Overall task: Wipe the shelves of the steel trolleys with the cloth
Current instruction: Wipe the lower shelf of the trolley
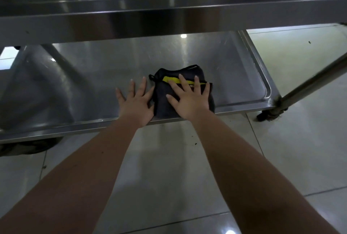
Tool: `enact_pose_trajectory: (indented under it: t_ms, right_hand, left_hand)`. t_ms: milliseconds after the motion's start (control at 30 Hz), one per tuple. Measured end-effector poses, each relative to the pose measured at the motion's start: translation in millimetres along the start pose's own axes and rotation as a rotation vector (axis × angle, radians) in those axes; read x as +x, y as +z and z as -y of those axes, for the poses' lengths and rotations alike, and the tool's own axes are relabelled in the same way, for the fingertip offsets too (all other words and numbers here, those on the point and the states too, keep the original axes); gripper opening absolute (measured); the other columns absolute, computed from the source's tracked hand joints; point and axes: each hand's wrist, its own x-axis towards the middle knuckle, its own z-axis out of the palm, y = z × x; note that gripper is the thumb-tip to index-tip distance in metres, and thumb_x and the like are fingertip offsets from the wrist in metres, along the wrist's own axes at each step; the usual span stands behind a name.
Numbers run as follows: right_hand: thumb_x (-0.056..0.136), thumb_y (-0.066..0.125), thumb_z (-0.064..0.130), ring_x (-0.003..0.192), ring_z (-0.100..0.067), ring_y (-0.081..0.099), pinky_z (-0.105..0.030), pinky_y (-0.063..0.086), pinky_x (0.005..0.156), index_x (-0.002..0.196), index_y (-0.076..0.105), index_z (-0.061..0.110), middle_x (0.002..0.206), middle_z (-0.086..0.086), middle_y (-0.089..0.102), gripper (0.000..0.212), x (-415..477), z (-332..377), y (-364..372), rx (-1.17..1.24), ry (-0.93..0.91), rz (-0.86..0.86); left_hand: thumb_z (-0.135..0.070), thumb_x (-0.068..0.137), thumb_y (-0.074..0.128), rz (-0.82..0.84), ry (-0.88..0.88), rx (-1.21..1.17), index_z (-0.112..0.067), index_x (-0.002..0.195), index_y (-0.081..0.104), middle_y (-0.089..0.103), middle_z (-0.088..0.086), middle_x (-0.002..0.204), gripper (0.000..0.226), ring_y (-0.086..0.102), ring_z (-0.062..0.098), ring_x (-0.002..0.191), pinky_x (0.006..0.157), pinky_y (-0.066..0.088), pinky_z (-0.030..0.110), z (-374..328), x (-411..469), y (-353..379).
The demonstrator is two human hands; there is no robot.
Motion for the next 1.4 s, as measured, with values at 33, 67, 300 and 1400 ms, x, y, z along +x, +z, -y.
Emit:
enact_pose_trajectory:
  t_ms: [33, 67, 300, 1400]
  right_hand:
    - [0.089, 0.006, 0.076, 0.148, -0.034, -0.016, -0.065, -0.013, 0.111, 0.147, -0.008, 0.055, 0.162, 0.016, -0.013, 0.064, 0.0, -7.5, -2.7, 0.002, -0.014, 0.002]
    - [0.089, 0.008, 0.077, 0.149, -0.033, -0.015, -0.064, -0.011, 0.112, 0.147, -0.007, 0.056, 0.162, 0.017, -0.012, 0.063, -0.7, -21.8, -5.6, -0.005, -0.011, -0.003]
    - [0.092, 0.015, 0.074, 0.15, -0.028, -0.01, -0.064, -0.003, 0.115, 0.148, -0.004, 0.055, 0.163, 0.018, -0.009, 0.063, -30.0, -176.9, -24.3, 0.034, 0.453, 0.023]
    - [0.099, 0.049, 0.02, 0.089, -0.026, 0.062, -0.041, 0.054, 0.079, 0.114, 0.05, 0.017, 0.103, -0.009, 0.062, 0.015, -175.6, 66.8, -182.4, 0.227, 0.01, 0.092]
  left_hand:
    - [-0.055, 0.092, 0.023, 0.008, -0.001, -0.001, -0.047, 0.153, 0.007, -0.013, -0.012, 0.164, 0.063, -0.013, 0.028, 0.15, 0.11, -0.008, 0.071, -0.2, -0.1, -0.6]
    - [-0.062, 0.09, 0.021, 0.017, -0.001, -0.001, -0.051, 0.151, 0.002, -0.014, -0.012, 0.163, 0.065, -0.014, 0.028, 0.15, 0.111, -0.008, 0.07, -0.7, 0.0, -1.2]
    - [-0.083, 0.078, 0.005, 0.003, -0.007, -0.042, -0.061, 0.145, -0.008, -0.011, -0.013, 0.164, 0.071, -0.011, 0.028, 0.151, 0.111, -0.008, 0.068, -4.8, -0.5, -0.1]
    - [-0.003, 0.072, 0.075, -0.201, 0.254, -0.26, -0.009, 0.104, 0.073, 0.073, 0.012, 0.087, 0.033, 0.068, 0.034, 0.084, 0.106, 0.033, 0.051, 0.2, -158.2, -175.7]
